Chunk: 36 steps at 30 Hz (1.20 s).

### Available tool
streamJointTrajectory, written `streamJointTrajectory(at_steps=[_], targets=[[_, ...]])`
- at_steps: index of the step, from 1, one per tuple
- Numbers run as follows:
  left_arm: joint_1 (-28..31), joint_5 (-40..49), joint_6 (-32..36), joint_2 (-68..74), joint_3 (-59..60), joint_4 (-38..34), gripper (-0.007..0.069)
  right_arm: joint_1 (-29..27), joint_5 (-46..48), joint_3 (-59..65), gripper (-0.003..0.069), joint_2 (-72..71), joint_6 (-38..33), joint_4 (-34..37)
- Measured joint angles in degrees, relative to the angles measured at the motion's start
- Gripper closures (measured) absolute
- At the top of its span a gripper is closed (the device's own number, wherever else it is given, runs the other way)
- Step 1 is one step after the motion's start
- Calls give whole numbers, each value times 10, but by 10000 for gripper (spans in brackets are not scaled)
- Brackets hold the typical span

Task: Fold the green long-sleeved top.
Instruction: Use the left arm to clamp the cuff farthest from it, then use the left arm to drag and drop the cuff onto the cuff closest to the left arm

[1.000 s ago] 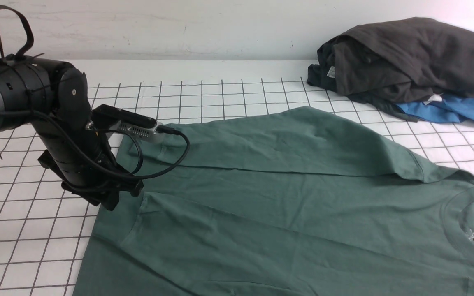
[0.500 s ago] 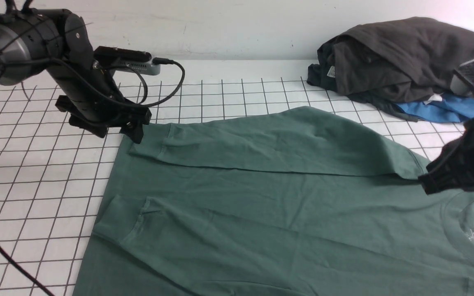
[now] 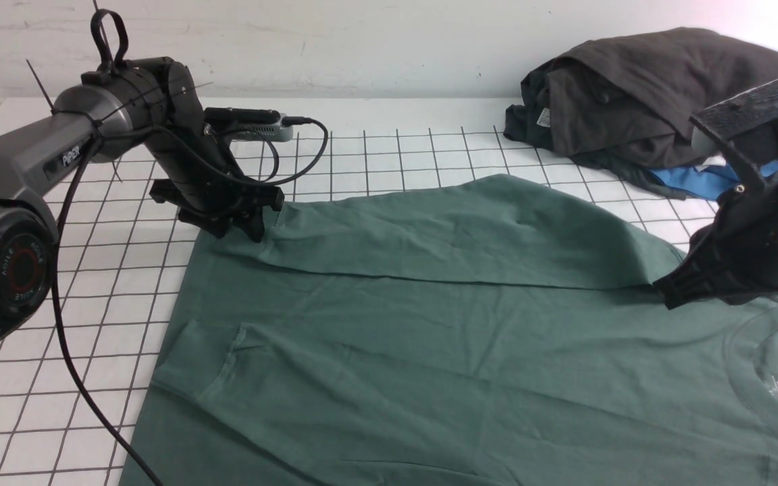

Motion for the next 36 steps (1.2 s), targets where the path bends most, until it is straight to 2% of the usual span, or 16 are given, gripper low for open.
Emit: streamJointTrajectory(at_steps=[2, 3, 5, 9, 15, 19, 27, 28, 32, 36], targets=[[0, 11, 0, 0, -3, 0, 396, 0, 0, 0, 673, 0, 0, 0], [0, 13, 0, 0, -3, 0, 404, 0, 0, 0, 673, 0, 0, 0], [0, 28, 0, -1, -5, 0, 501, 0, 1, -1, 673, 0, 0, 0], [0, 52, 19, -15, -5, -3, 606, 0, 3, -1, 673, 0, -2, 0], [0, 115, 30, -95, 12, -5, 612, 0, 15, -8, 673, 0, -4, -4], [0, 123, 30, -202, 104, -12, 612, 0, 36, -17, 673, -6, -6, -11], [0, 55, 36, -429, 448, -54, 612, 3, 84, -17, 673, -46, -7, -9], [0, 53, 37, -432, 448, -54, 612, 5, 85, -17, 673, -47, -7, -9], [0, 12, 47, -488, 582, -67, 612, 48, 114, -17, 673, -60, -16, 0], [0, -11, 60, -511, 643, -77, 612, 98, 153, -17, 673, -67, -19, 3]])
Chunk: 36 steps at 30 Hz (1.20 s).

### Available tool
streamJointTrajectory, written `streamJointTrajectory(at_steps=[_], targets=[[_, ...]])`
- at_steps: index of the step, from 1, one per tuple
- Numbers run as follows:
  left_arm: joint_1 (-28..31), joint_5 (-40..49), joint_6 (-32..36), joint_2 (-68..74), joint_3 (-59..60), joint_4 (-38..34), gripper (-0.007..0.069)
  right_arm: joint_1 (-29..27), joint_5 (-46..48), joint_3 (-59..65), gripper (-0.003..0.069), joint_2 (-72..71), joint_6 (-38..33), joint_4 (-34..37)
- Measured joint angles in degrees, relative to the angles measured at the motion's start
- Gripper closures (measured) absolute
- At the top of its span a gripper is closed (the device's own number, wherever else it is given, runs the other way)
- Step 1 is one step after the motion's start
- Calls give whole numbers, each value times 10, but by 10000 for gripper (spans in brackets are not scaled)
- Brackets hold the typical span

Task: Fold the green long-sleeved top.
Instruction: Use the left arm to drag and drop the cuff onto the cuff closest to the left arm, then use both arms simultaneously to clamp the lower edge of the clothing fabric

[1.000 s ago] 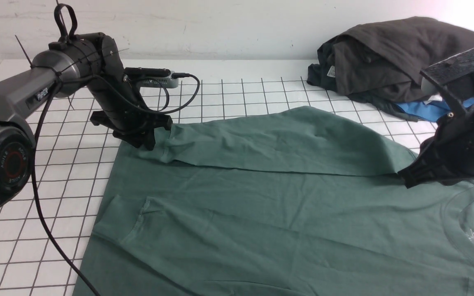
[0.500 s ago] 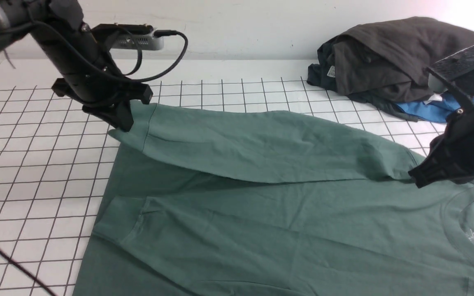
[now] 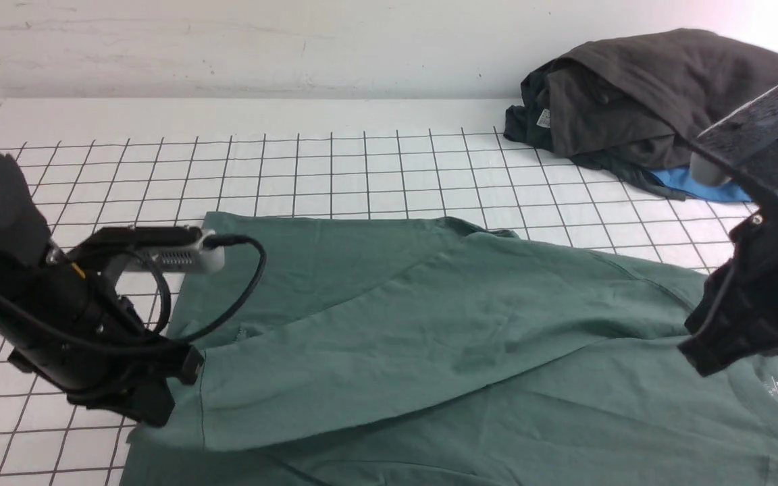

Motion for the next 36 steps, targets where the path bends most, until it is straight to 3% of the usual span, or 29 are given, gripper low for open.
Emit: streamJointTrajectory(at_steps=[7, 12, 15, 19, 24, 25, 26, 29, 32, 36], targets=[[0, -36, 31, -4, 57, -7, 589, 46, 6, 24, 673, -18, -20, 37], [0, -39, 42, -5, 72, -8, 443, 53, 7, 91, 673, -38, -75, 101], [0, -29, 44, -11, 73, -17, 251, 80, 7, 135, 666, -45, -124, 127], [-6, -3, 60, -52, 73, -29, 125, 128, 6, 167, 630, -47, -158, 134], [-64, 33, 65, -148, 74, -11, 76, 180, -21, 228, 477, -47, -202, 135], [-95, 49, 65, -174, 75, 4, 75, 185, -42, 248, 396, -47, -214, 135], [-103, 51, 65, -176, 75, 6, 75, 185, -50, 254, 375, -47, -217, 135], [-168, 90, 65, -202, 85, 53, 75, 188, -139, 306, 211, -47, -228, 129], [-208, 103, 65, -204, 102, 98, 74, 188, -218, 345, 144, -44, -230, 111], [-242, 97, 65, -204, 139, 126, 74, 188, -282, 370, 130, -20, -229, 79]])
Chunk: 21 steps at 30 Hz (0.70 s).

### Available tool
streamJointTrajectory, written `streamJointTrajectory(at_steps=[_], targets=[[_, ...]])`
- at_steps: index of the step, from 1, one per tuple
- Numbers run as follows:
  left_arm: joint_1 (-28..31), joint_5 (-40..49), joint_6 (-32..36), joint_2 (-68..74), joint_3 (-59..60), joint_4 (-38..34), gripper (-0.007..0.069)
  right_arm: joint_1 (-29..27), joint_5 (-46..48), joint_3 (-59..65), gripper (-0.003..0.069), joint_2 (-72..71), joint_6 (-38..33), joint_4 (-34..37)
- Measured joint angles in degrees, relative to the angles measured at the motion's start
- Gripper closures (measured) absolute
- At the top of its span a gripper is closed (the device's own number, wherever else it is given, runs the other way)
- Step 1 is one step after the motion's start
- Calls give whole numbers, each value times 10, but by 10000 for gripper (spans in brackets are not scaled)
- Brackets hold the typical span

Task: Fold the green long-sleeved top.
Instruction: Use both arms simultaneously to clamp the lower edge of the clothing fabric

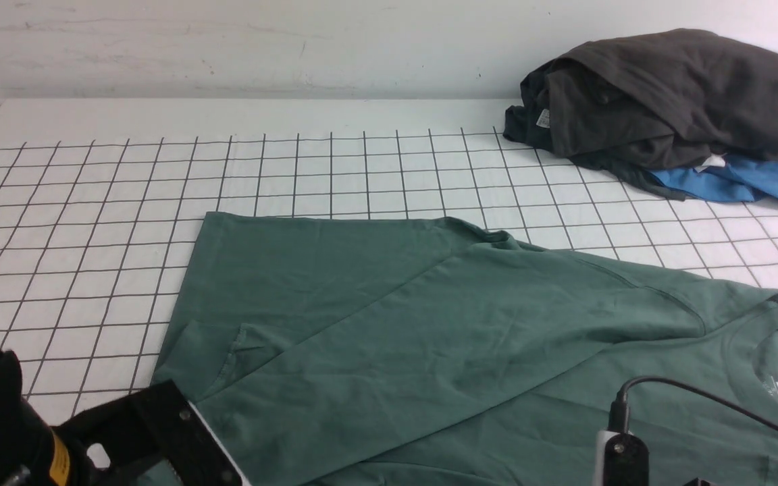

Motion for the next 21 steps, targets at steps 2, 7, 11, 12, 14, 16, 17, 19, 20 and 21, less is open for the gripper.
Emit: streamJointTrajectory(at_steps=[2, 7, 11, 12, 14, 16, 17, 19, 20, 21], targets=[[-5, -11, 0, 0, 18, 4, 78, 0, -25, 2, 141, 26, 4, -15], [-7, -24, 0, 0, 39, 8, 109, 0, -48, -2, 189, 80, 8, -28], [-7, -24, 1, 0, 39, 8, 125, 0, -50, -24, 273, 99, 22, -45], [-7, -24, 4, 0, 39, 8, 128, 0, -50, -28, 300, 100, 27, -50], [-7, -23, 9, 0, 42, 7, 129, 0, -51, -34, 389, 100, 35, -61], [-7, -19, 23, 0, 47, 3, 129, 0, -47, -36, 479, 100, 38, -66], [-7, -18, 29, 0, 50, -2, 129, 0, -43, -37, 523, 100, 40, -66], [-7, -16, 44, 0, 57, -12, 129, 0, -33, -41, 598, 100, 41, -66], [-8, -16, 53, 0, 61, -19, 129, 0, -24, -47, 628, 100, 42, -67], [-13, -16, 63, 0, 64, -24, 129, 0, -15, -53, 643, 100, 41, -67]])
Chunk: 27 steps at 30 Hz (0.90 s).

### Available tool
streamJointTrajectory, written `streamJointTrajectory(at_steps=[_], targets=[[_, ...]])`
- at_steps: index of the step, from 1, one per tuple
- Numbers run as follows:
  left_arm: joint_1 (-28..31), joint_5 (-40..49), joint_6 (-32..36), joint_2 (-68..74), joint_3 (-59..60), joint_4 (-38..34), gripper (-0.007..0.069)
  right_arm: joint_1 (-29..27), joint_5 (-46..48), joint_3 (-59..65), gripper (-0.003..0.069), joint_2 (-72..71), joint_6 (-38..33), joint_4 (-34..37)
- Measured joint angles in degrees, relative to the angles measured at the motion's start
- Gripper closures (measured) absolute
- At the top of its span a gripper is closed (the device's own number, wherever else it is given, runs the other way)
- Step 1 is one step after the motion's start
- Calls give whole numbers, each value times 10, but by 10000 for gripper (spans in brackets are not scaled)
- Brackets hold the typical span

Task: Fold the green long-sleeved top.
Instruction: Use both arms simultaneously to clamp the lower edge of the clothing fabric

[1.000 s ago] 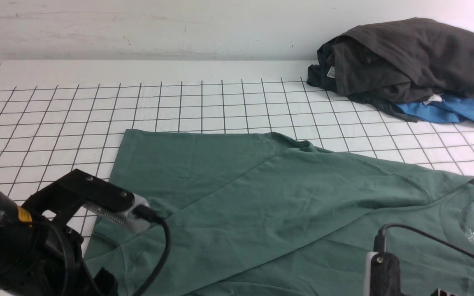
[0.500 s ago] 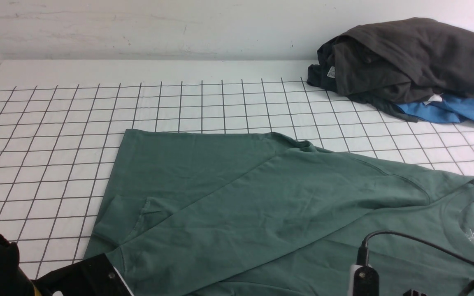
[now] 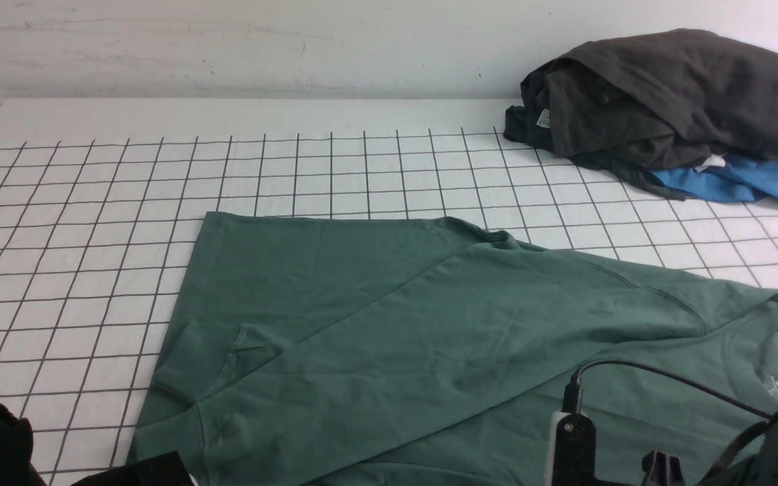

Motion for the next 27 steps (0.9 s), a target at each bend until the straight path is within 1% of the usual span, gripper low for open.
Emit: streamJointTrajectory(at_steps=[4, 8, 10, 14, 23, 27], targets=[[-43, -11, 31, 0, 17, -7, 129, 0, 59, -46, 655, 0, 0, -15], [-85, -12, 35, 4, 26, 17, 129, 0, 116, -91, 655, 0, 0, -24], [-93, -16, 35, 10, 26, 22, 131, 0, 133, -106, 655, 0, 0, -27], [-104, -48, 35, 47, 26, 25, 137, 0, 150, -130, 655, 1, 1, -29], [-104, -123, 34, 116, 26, 40, 139, -2, 157, -138, 655, 1, 18, -30], [-104, -135, 32, 124, 26, 27, 139, -27, 156, -139, 655, 1, 45, -27]])
